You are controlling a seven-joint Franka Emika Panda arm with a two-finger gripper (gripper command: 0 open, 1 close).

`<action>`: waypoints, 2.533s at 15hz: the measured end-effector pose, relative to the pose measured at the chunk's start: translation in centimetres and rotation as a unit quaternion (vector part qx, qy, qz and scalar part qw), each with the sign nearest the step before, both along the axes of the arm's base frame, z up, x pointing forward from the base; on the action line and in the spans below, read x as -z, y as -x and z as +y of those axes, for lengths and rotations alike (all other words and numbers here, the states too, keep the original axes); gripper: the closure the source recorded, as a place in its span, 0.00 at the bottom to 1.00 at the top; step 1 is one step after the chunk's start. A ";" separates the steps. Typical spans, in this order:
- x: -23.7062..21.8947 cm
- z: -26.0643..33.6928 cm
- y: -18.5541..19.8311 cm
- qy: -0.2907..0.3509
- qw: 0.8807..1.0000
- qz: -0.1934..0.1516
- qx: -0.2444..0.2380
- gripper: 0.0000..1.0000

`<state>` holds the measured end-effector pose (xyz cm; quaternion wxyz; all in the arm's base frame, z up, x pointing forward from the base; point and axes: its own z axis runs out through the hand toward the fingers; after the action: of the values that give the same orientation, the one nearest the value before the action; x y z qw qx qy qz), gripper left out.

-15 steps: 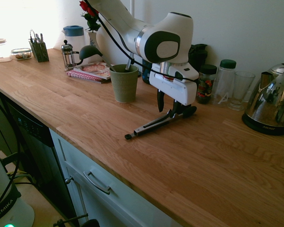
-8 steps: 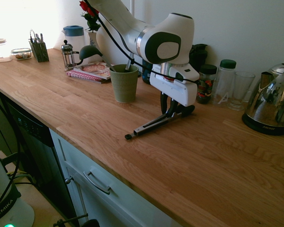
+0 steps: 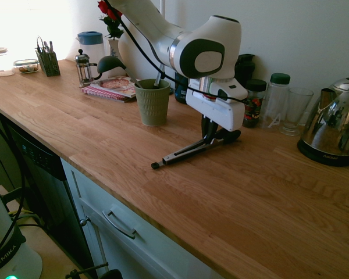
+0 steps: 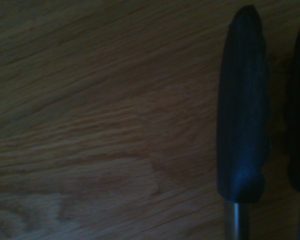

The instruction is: Put the tongs back in the holder

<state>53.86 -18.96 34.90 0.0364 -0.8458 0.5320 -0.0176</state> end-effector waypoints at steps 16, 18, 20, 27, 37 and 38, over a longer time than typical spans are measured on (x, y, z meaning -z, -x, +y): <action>-28.1 25.1 0.5 0.214 0.930 -0.297 -0.037 1.00; -27.1 26.9 0.6 0.222 0.921 -0.320 -0.025 1.00; -26.4 28.2 0.8 0.226 0.916 -0.330 -0.018 1.00; -20.3 29.7 -0.1 0.227 0.908 -0.353 -0.008 1.00; -14.1 29.5 0.4 0.219 0.921 -0.321 -0.018 0.00; -13.8 29.5 0.5 0.216 0.922 -0.320 -0.017 0.00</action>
<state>53.37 10.55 48.67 0.0212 -0.7912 0.4608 -0.4015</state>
